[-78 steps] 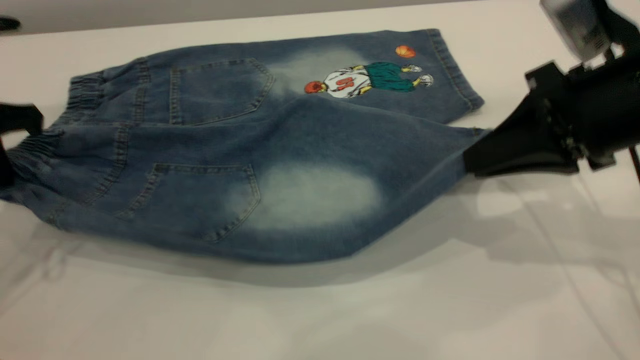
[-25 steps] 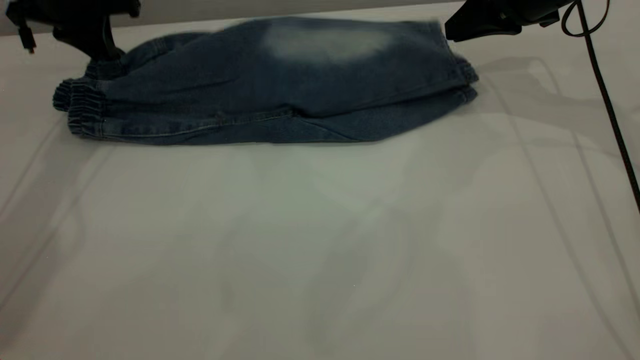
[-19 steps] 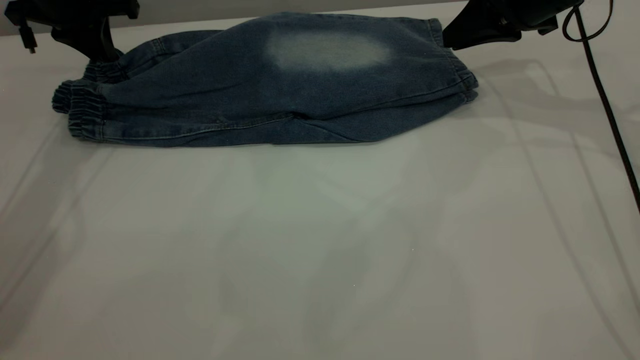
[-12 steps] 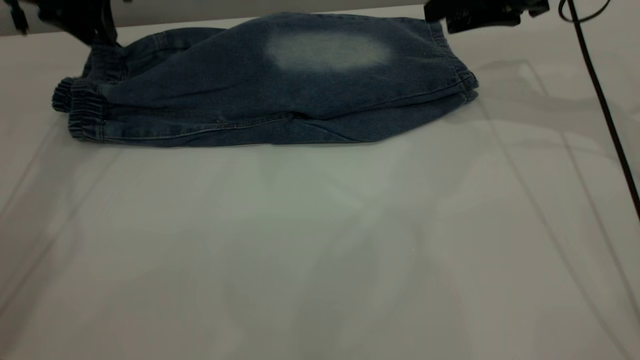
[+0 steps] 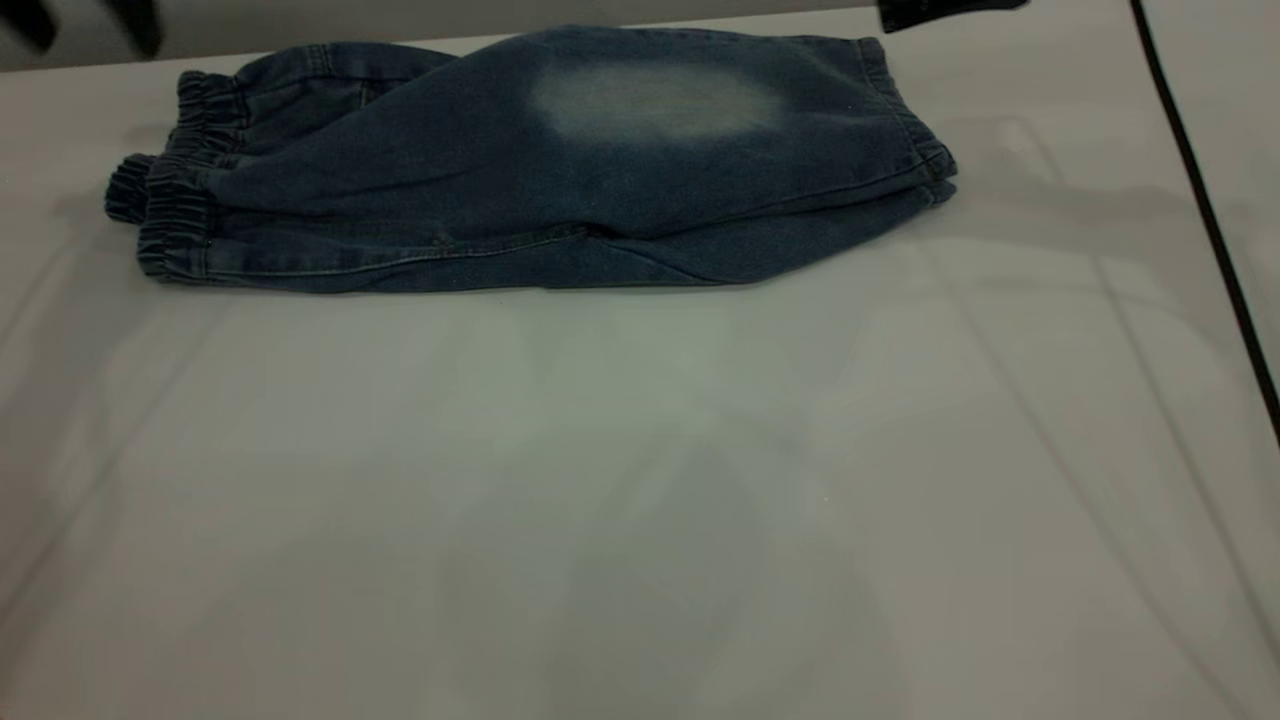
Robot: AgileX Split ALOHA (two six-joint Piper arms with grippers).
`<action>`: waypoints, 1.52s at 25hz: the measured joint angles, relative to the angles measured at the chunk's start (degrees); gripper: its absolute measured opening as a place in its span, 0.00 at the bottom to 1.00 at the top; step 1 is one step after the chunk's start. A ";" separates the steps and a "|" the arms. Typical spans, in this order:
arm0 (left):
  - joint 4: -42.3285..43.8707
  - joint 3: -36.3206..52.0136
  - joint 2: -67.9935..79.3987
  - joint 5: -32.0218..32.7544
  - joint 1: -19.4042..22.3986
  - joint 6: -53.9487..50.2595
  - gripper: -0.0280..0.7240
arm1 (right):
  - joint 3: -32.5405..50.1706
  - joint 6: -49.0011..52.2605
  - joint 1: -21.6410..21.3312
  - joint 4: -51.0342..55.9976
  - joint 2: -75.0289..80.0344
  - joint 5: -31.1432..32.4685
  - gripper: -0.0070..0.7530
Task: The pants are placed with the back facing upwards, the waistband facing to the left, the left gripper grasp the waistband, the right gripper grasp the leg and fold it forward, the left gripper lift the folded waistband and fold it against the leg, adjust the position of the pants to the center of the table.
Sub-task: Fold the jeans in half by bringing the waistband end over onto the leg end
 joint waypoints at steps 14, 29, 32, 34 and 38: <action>-17.62 0.00 5.65 0.86 4.25 11.66 0.77 | -1.88 5.74 2.21 -4.99 0.00 0.66 0.67; -30.27 0.00 11.52 1.33 7.91 23.06 0.77 | -1.88 6.28 2.25 -5.25 0.00 -0.42 0.66; -33.95 0.00 12.45 2.81 7.91 26.10 0.77 | -1.88 6.77 2.90 -7.28 0.00 -1.08 0.66; -36.16 -0.05 12.45 3.42 7.91 27.50 0.77 | -1.88 6.77 3.86 -8.58 0.00 -2.59 0.66; -39.07 -0.12 12.40 3.99 7.89 29.30 0.76 | -1.88 6.83 6.60 -9.08 0.00 -7.85 0.66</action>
